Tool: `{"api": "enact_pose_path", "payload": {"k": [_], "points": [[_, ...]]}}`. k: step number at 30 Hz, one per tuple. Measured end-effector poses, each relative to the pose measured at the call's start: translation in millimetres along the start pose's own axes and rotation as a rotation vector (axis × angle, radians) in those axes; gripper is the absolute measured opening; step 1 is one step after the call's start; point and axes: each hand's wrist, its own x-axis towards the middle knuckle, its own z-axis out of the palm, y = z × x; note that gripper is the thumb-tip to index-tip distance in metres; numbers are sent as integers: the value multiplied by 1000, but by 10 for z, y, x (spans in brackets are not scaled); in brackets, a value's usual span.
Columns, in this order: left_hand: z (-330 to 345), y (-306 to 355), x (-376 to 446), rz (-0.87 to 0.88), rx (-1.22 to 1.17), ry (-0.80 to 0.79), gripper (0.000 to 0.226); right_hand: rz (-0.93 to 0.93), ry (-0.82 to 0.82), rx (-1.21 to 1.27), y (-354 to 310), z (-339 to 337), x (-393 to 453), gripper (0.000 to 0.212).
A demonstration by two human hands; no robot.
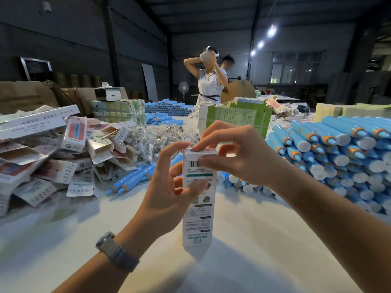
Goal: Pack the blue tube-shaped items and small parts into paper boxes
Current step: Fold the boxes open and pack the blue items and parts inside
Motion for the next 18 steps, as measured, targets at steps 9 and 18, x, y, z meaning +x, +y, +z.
{"api": "enact_pose_path", "payload": {"k": [9, 18], "points": [[32, -4, -3, 15, 2, -6, 63, -78, 80, -164, -87, 45, 5, 10], [20, 20, 4, 25, 26, -50, 67, -16, 40, -32, -145, -52, 30, 3]]}}
